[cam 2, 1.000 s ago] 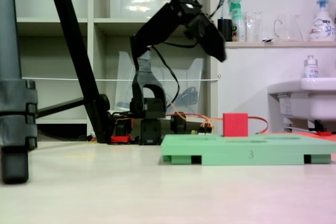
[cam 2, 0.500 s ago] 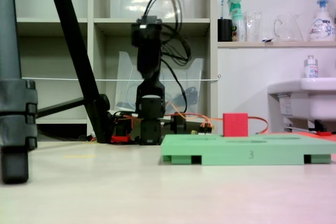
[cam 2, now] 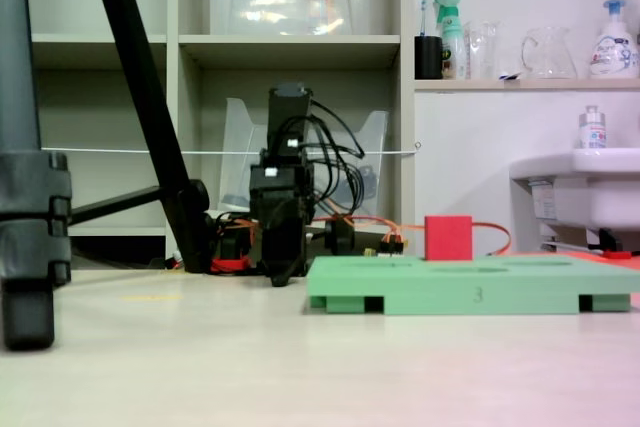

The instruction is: Put the square block into the corresponding hole

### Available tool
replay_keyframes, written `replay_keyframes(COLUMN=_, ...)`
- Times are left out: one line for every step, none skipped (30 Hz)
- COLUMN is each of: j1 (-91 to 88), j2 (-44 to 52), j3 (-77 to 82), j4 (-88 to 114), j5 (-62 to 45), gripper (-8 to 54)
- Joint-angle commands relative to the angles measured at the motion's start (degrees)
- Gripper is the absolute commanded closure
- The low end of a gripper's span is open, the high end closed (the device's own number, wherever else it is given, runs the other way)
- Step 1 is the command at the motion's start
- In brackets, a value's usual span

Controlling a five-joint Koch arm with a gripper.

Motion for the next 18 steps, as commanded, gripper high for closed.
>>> replay_keyframes(j1=-1.8, j2=4.2, j3=3.9, j4=-9.1, j5=0.6, gripper=1.3)
replay_keyframes(j1=-1.8, j2=4.2, j3=6.4, j4=-12.6, j5=0.5, gripper=1.5)
replay_keyframes(j1=-2.1, j2=4.2, j3=9.4, j4=-16.2, j5=0.3, gripper=1.5)
replay_keyframes(j1=-2.6, j2=4.2, j3=12.1, j4=-19.4, j5=-0.4, gripper=1.6)
replay_keyframes(j1=-2.9, j2=4.2, j3=12.6, j4=-18.6, j5=-0.9, gripper=1.7)
replay_keyframes(j1=-2.8, j2=4.2, j3=12.5, j4=-16.9, j5=-0.9, gripper=1.8)
replay_keyframes(j1=-2.6, j2=4.2, j3=12.5, j4=-16.2, j5=-0.9, gripper=2.5)
replay_keyframes(j1=-2.6, j2=4.2, j3=12.5, j4=-15.6, j5=-1.0, gripper=3.3)
replay_keyframes(j1=-2.7, j2=4.2, j3=12.5, j4=-14.1, j5=-1.1, gripper=4.0)
replay_keyframes(j1=-3.0, j2=4.2, j3=12.5, j4=-12.8, j5=-1.3, gripper=5.0)
replay_keyframes(j1=-3.3, j2=4.1, j3=12.5, j4=-11.7, j5=-1.1, gripper=6.8)
replay_keyframes(j1=-3.3, j2=4.1, j3=12.5, j4=-11.5, j5=-1.0, gripper=9.3)
replay_keyframes(j1=-3.4, j2=4.1, j3=12.5, j4=-11.5, j5=-1.0, gripper=10.7)
replay_keyframes(j1=-3.3, j2=4.1, j3=12.5, j4=-11.6, j5=-1.0, gripper=12.2)
replay_keyframes(j1=-3.3, j2=4.1, j3=12.5, j4=-11.5, j5=-0.9, gripper=12.3)
replay_keyframes(j1=-3.3, j2=4.1, j3=12.5, j4=-11.5, j5=-0.9, gripper=12.3)
replay_keyframes(j1=-3.3, j2=4.1, j3=12.5, j4=-11.5, j5=-0.9, gripper=12.2)
replay_keyframes(j1=-3.3, j2=4.1, j3=12.5, j4=-11.5, j5=-0.9, gripper=12.1)
